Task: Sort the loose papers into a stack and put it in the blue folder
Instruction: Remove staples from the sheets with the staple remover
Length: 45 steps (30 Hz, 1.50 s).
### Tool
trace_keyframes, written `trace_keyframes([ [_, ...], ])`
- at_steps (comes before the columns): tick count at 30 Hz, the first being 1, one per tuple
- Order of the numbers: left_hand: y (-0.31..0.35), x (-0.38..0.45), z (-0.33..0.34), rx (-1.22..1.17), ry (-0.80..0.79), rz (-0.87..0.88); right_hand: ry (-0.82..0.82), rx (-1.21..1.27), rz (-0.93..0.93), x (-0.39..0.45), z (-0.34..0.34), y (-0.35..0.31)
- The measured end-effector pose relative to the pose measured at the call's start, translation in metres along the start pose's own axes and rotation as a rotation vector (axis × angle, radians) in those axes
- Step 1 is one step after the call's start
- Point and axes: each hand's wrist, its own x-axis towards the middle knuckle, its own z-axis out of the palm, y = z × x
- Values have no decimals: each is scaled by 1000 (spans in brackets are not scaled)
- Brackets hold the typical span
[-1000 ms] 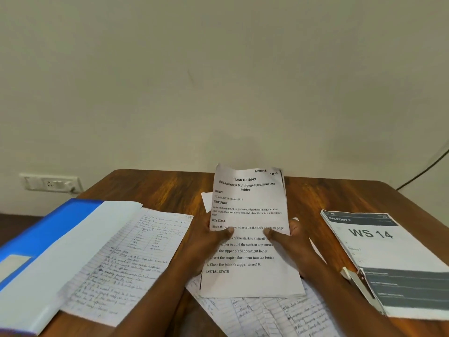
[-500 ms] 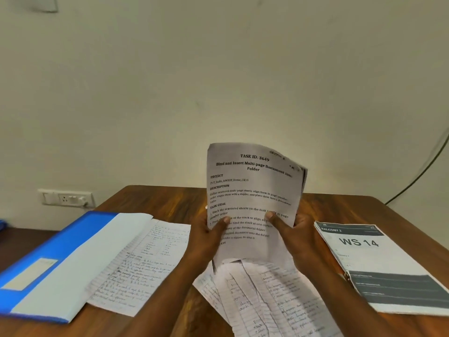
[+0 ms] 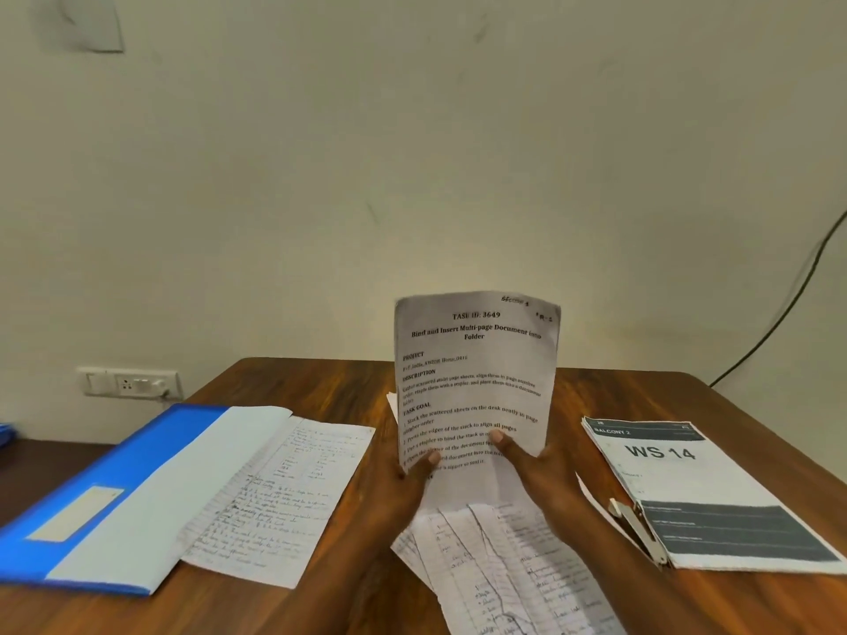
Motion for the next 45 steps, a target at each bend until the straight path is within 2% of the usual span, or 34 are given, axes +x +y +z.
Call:
trace_keyframes([
  [3,-7,-14,0,62,-60,-34,-58,-108,99,-5,1,23],
  [6,-11,-13,-2,61,-46,-43,-48,-151,103,-4,0,27],
  [14,-12,-11,-6,168,-52,27,-10,-39,125,-16,10,36],
  [18,-15,-4,-18,137,-99,2,-63,-57,114,-3,4,26],
  [21,-7,10,-39,186,-211,-94,-97,46,86,9,-12,-6],
  [24,17,22,-62,252,-373,-138,-59,170,25,24,-35,-52],
  [26,35,32,-73,339,-424,-160,-45,178,-22,32,-51,-79],
  [28,53,42,-80,521,-461,-141,-96,50,-66,36,-66,-100],
  [31,83,51,-81,838,-486,-39,-242,-248,-79,40,-78,-116],
  [35,123,55,-81,1116,-504,107,-363,-448,-111,30,-71,-108],
  [38,135,60,-91,975,-442,92,-282,-351,-85,29,-67,-89],
  [40,129,61,-99,679,-240,90,-213,-200,-17,32,-65,-78],
  [42,110,60,-105,276,-37,62,-191,-134,-24,33,-62,-72],
  [43,97,59,-107,96,12,23,-200,-101,-37,33,-60,-70],
  [45,72,56,-105,-106,12,-38,-210,-36,-40,36,-53,-64],
])
